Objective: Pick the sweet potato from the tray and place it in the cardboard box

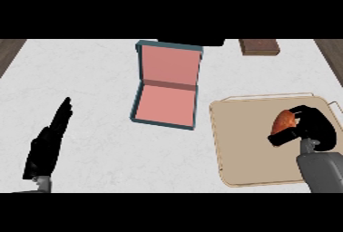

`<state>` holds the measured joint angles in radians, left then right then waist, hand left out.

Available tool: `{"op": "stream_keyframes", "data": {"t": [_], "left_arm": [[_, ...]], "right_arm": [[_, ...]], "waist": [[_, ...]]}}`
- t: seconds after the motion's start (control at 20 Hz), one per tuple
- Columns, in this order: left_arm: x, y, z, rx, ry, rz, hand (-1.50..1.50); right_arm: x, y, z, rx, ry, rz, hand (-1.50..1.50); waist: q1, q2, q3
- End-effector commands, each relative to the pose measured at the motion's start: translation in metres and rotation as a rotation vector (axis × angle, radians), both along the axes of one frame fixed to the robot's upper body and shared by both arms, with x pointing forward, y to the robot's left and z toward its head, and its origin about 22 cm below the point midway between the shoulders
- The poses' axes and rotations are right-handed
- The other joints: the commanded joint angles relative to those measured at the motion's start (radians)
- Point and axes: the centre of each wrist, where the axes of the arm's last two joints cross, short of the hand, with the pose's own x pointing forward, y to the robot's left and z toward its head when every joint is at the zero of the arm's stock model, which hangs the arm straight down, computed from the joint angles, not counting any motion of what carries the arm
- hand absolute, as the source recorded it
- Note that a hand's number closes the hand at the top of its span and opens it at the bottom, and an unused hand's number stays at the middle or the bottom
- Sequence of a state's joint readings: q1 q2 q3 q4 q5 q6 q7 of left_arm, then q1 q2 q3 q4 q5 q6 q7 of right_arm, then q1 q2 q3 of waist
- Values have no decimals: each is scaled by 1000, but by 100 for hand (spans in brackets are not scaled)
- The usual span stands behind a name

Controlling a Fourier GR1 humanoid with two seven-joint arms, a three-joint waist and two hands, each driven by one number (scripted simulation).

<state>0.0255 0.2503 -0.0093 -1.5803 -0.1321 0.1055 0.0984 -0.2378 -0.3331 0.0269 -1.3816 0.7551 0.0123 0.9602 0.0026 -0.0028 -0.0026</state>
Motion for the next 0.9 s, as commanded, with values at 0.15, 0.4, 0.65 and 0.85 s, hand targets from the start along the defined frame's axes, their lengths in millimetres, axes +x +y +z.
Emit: {"op": "stream_keyframes", "data": {"t": [0.15, 0.4, 0.65, 0.85], "left_arm": [[11, -13, 4, -10, -17, -56, 0], [13, -27, 2, -7, -19, -116, 0], [21, -25, 11, -6, -32, -109, 0], [15, -28, -8, -19, -14, -82, 0]], "right_arm": [[31, 19, 40, -148, -100, 539, 150], [39, 44, 73, -224, -166, 1070, 150], [65, 6, 104, -259, -305, 1303, 150], [84, -15, 131, -97, -468, 1454, 150]], "waist": [[69, 22, 6], [134, 41, 8], [103, 39, 9], [74, 30, 6]]}}
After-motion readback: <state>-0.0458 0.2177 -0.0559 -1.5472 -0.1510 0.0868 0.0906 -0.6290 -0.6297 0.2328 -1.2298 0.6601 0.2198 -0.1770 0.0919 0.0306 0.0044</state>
